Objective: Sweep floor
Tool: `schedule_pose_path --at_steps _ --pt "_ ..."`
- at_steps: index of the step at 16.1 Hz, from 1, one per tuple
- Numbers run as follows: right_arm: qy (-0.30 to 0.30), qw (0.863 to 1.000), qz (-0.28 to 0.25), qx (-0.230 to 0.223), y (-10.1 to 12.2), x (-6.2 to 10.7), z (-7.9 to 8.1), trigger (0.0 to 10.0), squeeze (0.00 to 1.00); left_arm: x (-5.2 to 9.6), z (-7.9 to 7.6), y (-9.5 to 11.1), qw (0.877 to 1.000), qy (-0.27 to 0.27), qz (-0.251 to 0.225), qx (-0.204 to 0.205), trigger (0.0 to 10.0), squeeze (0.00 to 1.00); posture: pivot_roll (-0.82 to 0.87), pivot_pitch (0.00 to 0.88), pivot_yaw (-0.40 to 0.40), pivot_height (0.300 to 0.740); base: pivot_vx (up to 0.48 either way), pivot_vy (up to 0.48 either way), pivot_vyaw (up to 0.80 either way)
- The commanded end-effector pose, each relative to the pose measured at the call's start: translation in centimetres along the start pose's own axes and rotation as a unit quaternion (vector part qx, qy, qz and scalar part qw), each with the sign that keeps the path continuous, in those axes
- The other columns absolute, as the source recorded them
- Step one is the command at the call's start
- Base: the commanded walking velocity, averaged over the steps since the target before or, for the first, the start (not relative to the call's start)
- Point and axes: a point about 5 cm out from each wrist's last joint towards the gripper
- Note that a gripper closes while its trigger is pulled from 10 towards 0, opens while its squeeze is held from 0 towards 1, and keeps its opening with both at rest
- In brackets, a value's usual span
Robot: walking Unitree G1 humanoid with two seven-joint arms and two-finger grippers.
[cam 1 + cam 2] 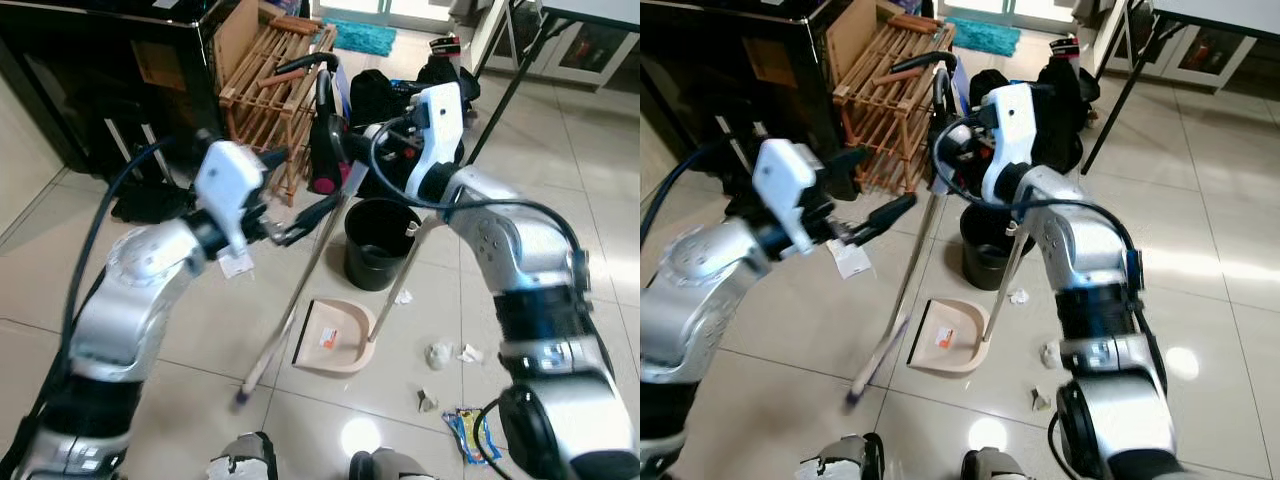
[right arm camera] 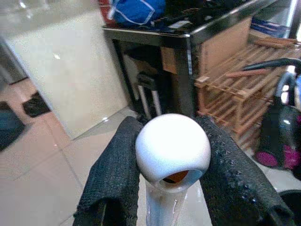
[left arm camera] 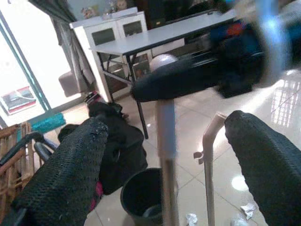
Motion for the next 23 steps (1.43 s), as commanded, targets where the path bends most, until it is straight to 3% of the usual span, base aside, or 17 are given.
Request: schedule_pose_path --at_steps 1,4,8,11,14,18,19,20,23 --pt "0.019 1.0 -0.015 -0.001 0.9 0.3 0.9 0.0 0.0 -0.3 0.0 -0.3 1.0 0.002 0.016 -0.003 10.0 0.0 -0.04 0.092 -0.012 0.74 0.0 0.0 0.0" --pt "0.038 0.999 -0.015 -0.01 1.2 1.1 1.6 0.0 0.0 -0.8 0.8 -0.5 0.999 0.029 0.021 0.008 10.0 0.0 -0.04 0.086 -0.013 0.74 0.0 0.0 0.0" --pt "0.081 0.996 -0.019 -0.025 1.9 1.9 3.7 0.0 0.0 -1.6 0.2 -1.3 0.997 0.016 0.016 0.077 10.0 0.0 -0.05 0.086 -0.006 0.74 0.0 0.0 0.0" --pt "0.104 0.994 -0.008 -0.016 2.0 2.0 4.8 0.0 0.0 -2.6 -0.9 0.3 0.988 -0.044 -0.05 0.137 10.0 0.0 -0.06 0.089 -0.003 0.74 0.0 0.0 0.0" --pt "0.106 0.994 0.0 -0.01 1.8 2.0 5.1 0.0 0.0 -2.9 -1.1 0.7 0.984 -0.06 -0.068 0.153 10.0 0.0 -0.06 0.092 -0.001 0.74 0.0 0.0 0.0" --pt "0.113 0.994 0.004 -0.002 2.1 2.0 5.4 0.0 0.0 -2.9 -0.5 -0.2 0.988 -0.082 -0.031 0.125 10.0 0.0 -0.07 0.098 0.01 0.74 0.0 0.0 0.0" --pt "0.114 0.993 0.005 0.0 2.1 2.0 5.4 0.0 0.0 -2.9 -0.4 -0.2 0.988 -0.083 -0.03 0.124 4.6 0.0 -0.07 0.098 0.01 0.74 0.0 0.0 0.0" --pt "0.115 0.993 0.008 0.004 2.2 2.1 5.4 0.0 0.0 -2.7 -0.2 -0.2 0.988 -0.089 -0.027 0.121 0.0 0.0 -0.06 0.099 0.009 0.74 0.0 0.0 0.0" --pt "0.113 0.993 0.016 0.011 2.0 2.1 5.2 0.0 0.0 -2.5 0.0 -0.1 0.987 -0.112 -0.028 0.116 0.0 0.0 -0.06 0.1 0.009 0.74 0.0 0.0 0.0"
Point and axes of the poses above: a point about 5 cm out from each wrist's last joint towards the gripper, its own x axis pointing back from the gripper into the wrist, its own y axis along the axis of the wrist's last joint, z = x × y, and after that the axes turned 11 degrees about -x, right-handed
